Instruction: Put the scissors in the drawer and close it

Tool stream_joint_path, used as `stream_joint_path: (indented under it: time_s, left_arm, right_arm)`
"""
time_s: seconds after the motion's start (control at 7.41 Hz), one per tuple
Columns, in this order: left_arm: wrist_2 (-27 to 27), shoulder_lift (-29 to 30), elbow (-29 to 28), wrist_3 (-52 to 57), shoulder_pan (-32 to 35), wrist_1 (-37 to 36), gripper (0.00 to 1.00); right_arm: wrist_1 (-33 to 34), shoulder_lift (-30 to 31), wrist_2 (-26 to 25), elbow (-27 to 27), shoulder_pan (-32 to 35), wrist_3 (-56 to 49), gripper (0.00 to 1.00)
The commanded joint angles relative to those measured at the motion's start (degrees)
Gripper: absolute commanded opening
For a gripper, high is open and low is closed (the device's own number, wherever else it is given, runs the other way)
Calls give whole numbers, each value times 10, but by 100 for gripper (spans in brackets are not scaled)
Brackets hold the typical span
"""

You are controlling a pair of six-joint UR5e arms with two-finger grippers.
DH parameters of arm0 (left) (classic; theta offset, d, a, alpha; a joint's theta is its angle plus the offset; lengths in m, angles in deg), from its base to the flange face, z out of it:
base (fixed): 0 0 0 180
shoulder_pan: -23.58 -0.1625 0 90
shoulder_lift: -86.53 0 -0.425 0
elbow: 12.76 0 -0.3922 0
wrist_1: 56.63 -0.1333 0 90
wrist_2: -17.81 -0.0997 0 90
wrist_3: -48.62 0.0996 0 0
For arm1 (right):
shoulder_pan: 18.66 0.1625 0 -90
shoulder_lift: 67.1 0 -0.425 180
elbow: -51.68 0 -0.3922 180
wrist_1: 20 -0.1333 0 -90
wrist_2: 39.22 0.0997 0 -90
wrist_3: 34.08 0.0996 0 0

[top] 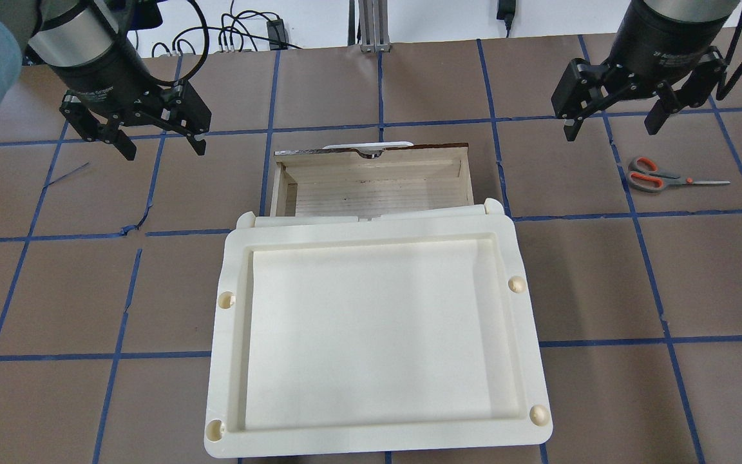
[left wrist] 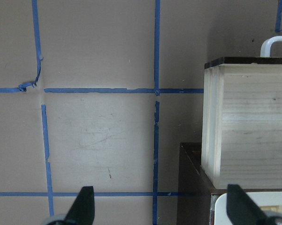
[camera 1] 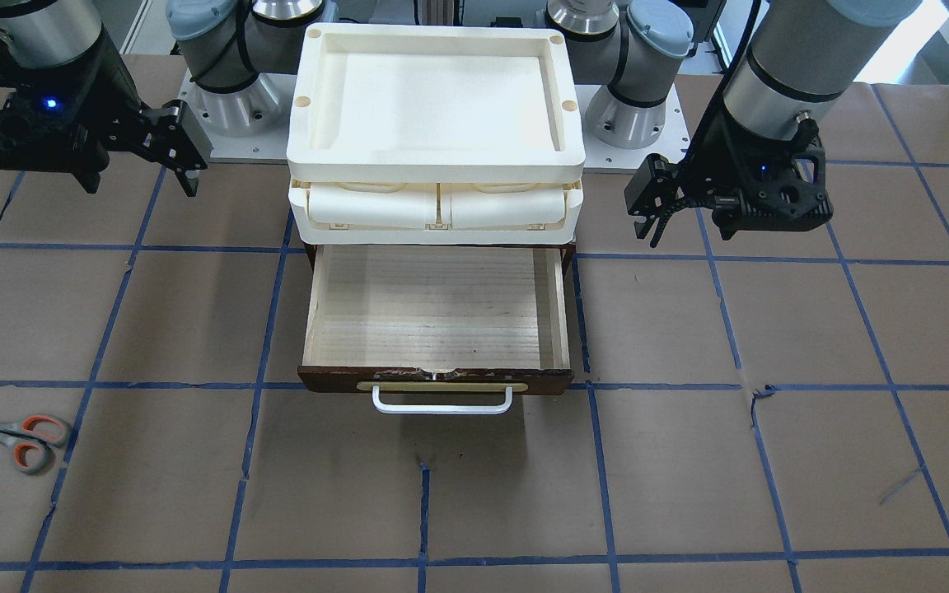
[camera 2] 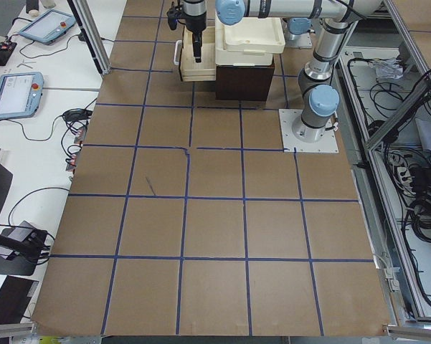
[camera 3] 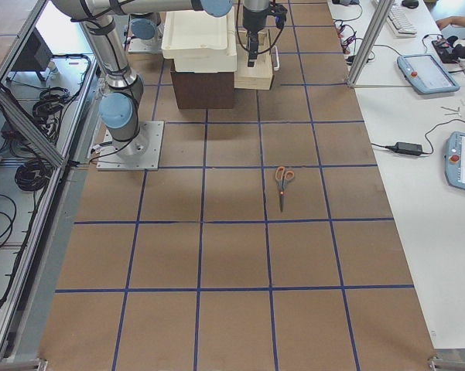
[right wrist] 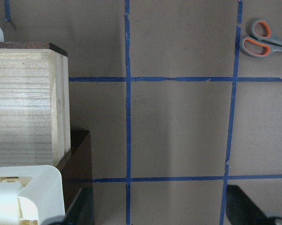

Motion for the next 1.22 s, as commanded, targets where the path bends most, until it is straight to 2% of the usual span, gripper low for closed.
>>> stream_joint_path:
  time_s: [0.0, 0.41, 0.68, 0.95, 1.08]
  left_arm:
    - [0, 0, 2, 0, 0, 0, 100]
    - [0, 0, 2, 0, 0, 0, 100]
    - [0, 0, 4, 0, 0, 0, 100]
    - [1, 0, 6, 0, 0, 0, 100]
    - [1, 0, 6, 0, 0, 0, 100]
  right_arm:
    - [0, 0, 0, 0, 0, -2, 100]
    - [-3, 0, -1, -1, -7, -3, 100]
    - [-1, -2, 3, -1, -47, -26, 100]
    - [7, -34, 5, -11, -122, -198, 100]
    - [43, -51, 8, -12, -146, -287, 100]
